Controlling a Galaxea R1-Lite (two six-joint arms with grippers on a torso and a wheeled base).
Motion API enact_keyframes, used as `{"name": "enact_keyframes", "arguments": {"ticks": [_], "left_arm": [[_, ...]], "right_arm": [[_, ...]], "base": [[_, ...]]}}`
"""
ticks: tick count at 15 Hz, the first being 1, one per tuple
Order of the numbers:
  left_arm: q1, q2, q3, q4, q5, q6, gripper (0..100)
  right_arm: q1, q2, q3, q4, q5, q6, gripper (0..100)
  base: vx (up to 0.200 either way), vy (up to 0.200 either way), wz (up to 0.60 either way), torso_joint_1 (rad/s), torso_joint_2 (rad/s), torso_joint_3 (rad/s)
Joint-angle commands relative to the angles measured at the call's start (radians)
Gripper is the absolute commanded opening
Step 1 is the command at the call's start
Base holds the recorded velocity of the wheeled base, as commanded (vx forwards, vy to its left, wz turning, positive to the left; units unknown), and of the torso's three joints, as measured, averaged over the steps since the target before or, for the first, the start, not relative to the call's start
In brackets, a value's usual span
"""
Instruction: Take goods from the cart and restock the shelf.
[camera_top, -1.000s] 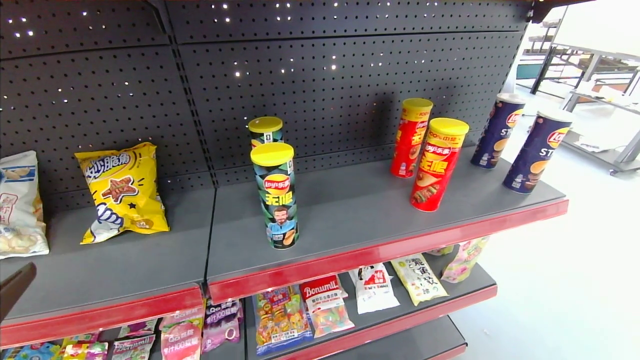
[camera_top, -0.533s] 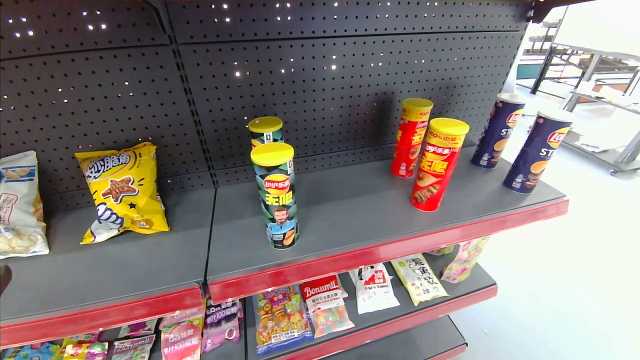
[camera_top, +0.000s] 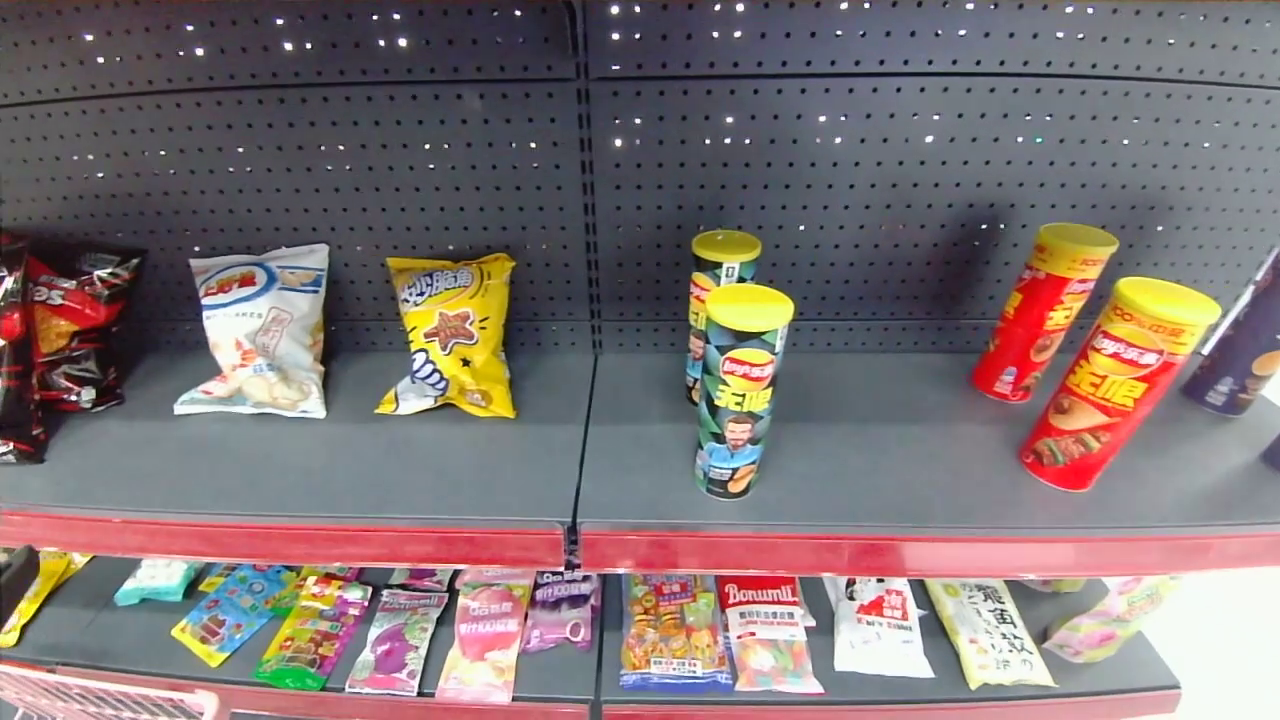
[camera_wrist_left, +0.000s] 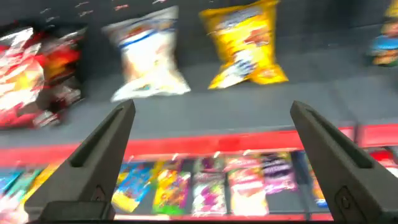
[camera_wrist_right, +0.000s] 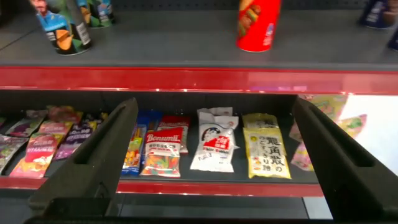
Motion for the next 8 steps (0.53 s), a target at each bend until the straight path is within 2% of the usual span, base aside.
{"name": "enact_keyframes", "arguments": {"ticks": [1,4,5,6,7,8], "left_arm": [[0.0,0.01,0.007,0.0,-0.001,0.001,100],[-0.003,-0.024,0.023,0.0,-0.008,0.002,100],[-0.022,-0.052,0.042,0.0,-0.044,0.005,100],[-0.069,-0.104,0.077,0.011,-0.137,0.007,100],[-0.104,-0.145,0.089,0.054,-0.191,0.008,100],[-0.127,-0.162,0.086,0.1,-0.202,0.008,100]], "right_arm": [[0.0,0.001,0.0,-0.001,0.002,-0.001,100],[0.002,0.001,0.0,-0.001,0.005,-0.002,100],[0.002,0.001,0.0,0.0,0.011,-0.012,100],[0.003,0.007,-0.006,0.003,0.051,-0.059,100],[0.025,0.087,-0.095,0.007,0.177,-0.054,100],[0.035,0.285,-0.242,0.011,0.232,-0.007,100]], "base": [[0.0,0.0,0.0,0.0,0.0,0.0],[0.0,0.0,0.0,0.0,0.0,0.0],[0.0,0.0,0.0,0.0,0.0,0.0],[0.0,0.0,0.0,0.0,0.0,0.0],[0.0,0.0,0.0,0.0,0.0,0.0],[0.0,0.0,0.0,0.0,0.0,0.0]]}}
